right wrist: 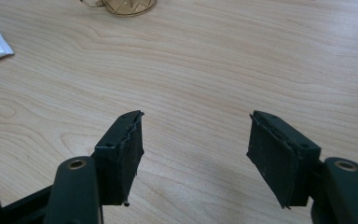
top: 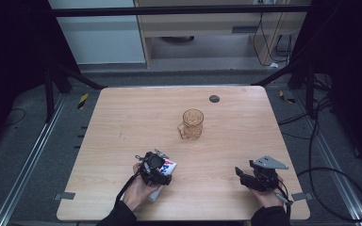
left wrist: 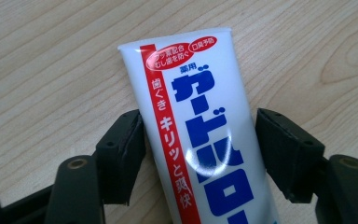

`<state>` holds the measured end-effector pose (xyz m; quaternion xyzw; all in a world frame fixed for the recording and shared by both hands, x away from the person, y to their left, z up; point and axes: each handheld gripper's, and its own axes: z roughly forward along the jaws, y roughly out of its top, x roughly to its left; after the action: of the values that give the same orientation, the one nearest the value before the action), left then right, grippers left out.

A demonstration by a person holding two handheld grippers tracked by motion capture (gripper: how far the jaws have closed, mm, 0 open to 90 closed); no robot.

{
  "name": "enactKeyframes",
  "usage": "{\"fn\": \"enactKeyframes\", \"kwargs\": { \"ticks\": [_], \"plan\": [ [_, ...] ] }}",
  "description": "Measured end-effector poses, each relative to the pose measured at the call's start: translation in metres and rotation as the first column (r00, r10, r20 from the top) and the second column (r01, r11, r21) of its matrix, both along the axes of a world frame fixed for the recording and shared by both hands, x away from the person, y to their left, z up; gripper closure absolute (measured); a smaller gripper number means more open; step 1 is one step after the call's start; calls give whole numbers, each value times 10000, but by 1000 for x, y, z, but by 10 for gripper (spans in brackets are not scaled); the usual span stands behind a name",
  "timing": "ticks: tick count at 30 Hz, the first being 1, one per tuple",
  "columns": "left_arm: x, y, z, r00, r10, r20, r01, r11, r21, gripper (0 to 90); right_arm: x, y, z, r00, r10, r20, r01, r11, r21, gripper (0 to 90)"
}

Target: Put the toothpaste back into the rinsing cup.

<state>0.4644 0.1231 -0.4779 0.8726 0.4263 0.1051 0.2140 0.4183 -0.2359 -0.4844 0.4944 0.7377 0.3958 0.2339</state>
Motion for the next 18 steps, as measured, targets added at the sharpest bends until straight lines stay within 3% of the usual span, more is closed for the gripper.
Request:
{"fn": "enactKeyframes", "kwargs": {
  "ticks": [9,14,18],
  "plan": [
    [-1,0,2,9999,-107,-76,107,9999,-9,414,0,0,0,10000,0,-6,0,10000,-15,351],
    [-2,0,6,9991,-418,-75,418,9991,41,499,0,-1,0,10000,28,9,-28,10000,-33,351],
    [-3,2,9,9987,-500,-130,498,9986,-156,577,0,-1,0,10000,36,9,-36,10000,-30,351]
  ]
}}
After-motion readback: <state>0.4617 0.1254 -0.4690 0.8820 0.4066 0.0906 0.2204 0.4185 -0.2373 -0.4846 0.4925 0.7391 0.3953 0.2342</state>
